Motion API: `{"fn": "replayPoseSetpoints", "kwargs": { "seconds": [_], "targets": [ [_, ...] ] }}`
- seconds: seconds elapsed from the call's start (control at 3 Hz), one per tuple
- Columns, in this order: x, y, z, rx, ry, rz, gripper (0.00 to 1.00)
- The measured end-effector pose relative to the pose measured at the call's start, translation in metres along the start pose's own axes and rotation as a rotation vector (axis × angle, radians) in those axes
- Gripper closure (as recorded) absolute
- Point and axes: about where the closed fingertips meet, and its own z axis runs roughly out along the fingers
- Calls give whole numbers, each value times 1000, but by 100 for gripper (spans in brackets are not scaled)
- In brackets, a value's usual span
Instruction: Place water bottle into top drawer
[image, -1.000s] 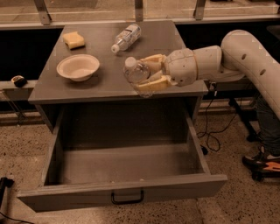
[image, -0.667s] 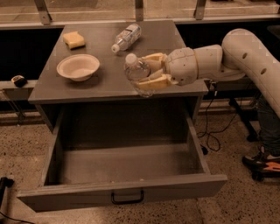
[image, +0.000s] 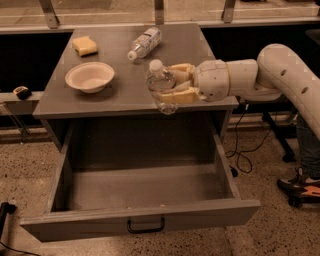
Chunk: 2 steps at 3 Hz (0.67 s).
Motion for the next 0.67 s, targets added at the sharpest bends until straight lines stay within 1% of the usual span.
{"fn": "replayPoseSetpoints", "kwargs": {
  "seconds": [0.33, 0.67],
  "targets": [
    [-13, 11, -16, 63, -120, 68, 100],
    [-9, 39, -38, 184, -374, 196, 100]
  ]
}}
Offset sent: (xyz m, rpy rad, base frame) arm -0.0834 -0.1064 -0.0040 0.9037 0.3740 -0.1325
